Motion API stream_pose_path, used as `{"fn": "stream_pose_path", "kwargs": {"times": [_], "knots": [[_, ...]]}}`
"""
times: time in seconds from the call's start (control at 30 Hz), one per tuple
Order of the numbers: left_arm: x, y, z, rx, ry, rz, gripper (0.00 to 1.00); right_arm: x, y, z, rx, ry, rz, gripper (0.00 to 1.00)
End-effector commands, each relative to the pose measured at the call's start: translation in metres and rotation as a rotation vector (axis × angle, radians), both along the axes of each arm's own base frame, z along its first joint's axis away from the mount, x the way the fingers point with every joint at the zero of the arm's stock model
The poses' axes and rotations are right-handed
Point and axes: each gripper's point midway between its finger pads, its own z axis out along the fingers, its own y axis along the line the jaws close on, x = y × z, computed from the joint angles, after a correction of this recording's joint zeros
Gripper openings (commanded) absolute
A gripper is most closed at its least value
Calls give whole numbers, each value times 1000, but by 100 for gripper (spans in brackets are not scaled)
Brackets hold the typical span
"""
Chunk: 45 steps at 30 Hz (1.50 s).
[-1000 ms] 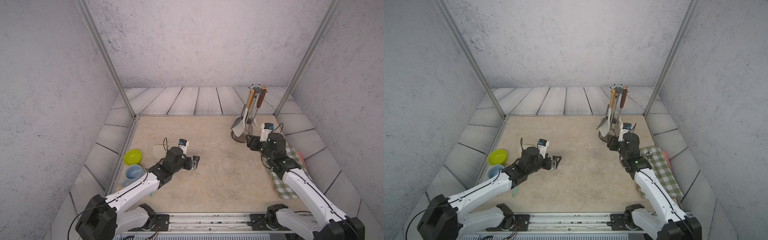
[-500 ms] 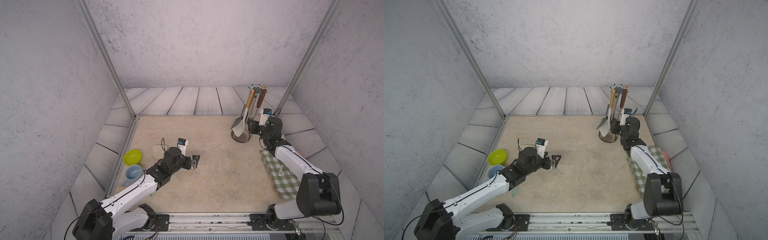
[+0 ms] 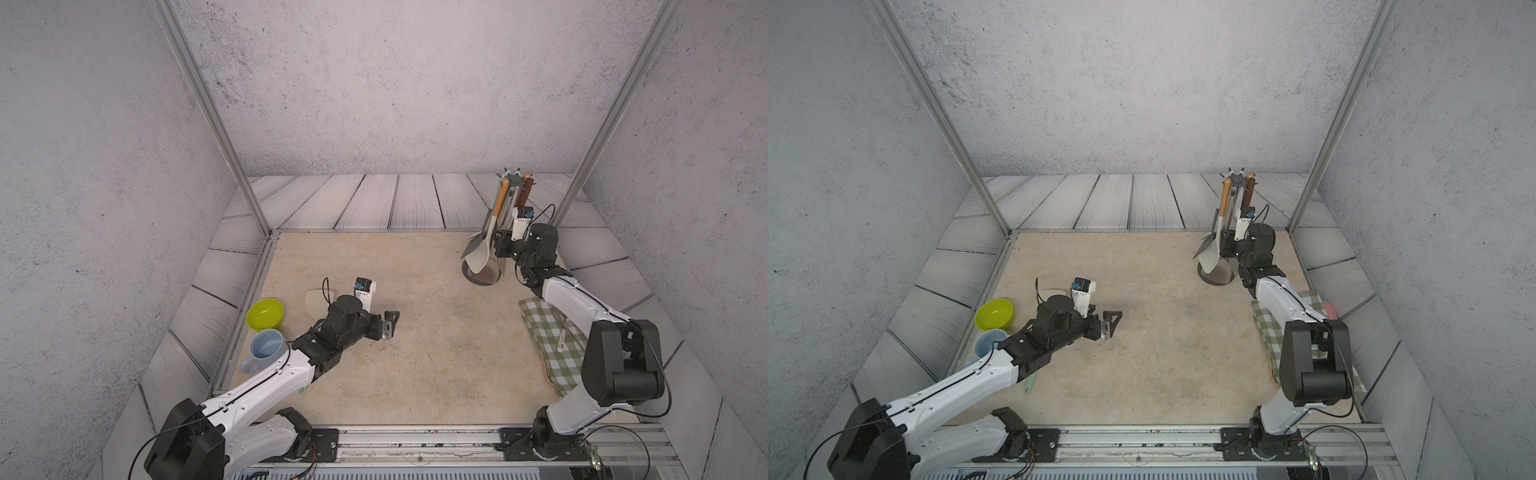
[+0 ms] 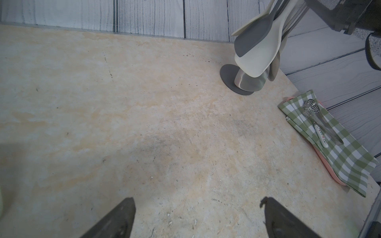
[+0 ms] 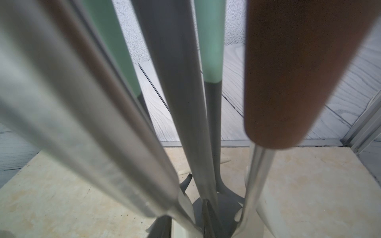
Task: Take the spatula off the kitchen utensil rack
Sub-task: Take off the spatula from the rack.
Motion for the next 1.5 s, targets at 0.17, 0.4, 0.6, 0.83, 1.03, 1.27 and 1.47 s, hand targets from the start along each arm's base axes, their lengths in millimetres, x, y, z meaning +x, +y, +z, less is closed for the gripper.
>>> {"fn": "stream_pose_path", "kwargs": {"times": [0.17,0.4,0.6,0.83,1.03,1.27,1.47], "knots": [[1,-2,1,0,-21,-9,99,10,4,5,-32,-35,39,23],[1,-2,0,0,-20,-10,99,1,4,4,-34,-35,42,9],[1,-3,2,-6,-24,-13,99,-13,4,9,-33,-39,41,0],[0,-2,4,-8,-30,-12,99,-29,0,12,-51,-27,24,0],[0,-2,6,-12,-32,-16,99,-42,-2,19,-52,-17,9,0],[-3,-1,10,-21,-44,-17,99,-57,-4,27,-58,14,-5,0],[-3,-2,10,-24,-41,-21,99,-74,-2,22,-56,73,13,0]]}}
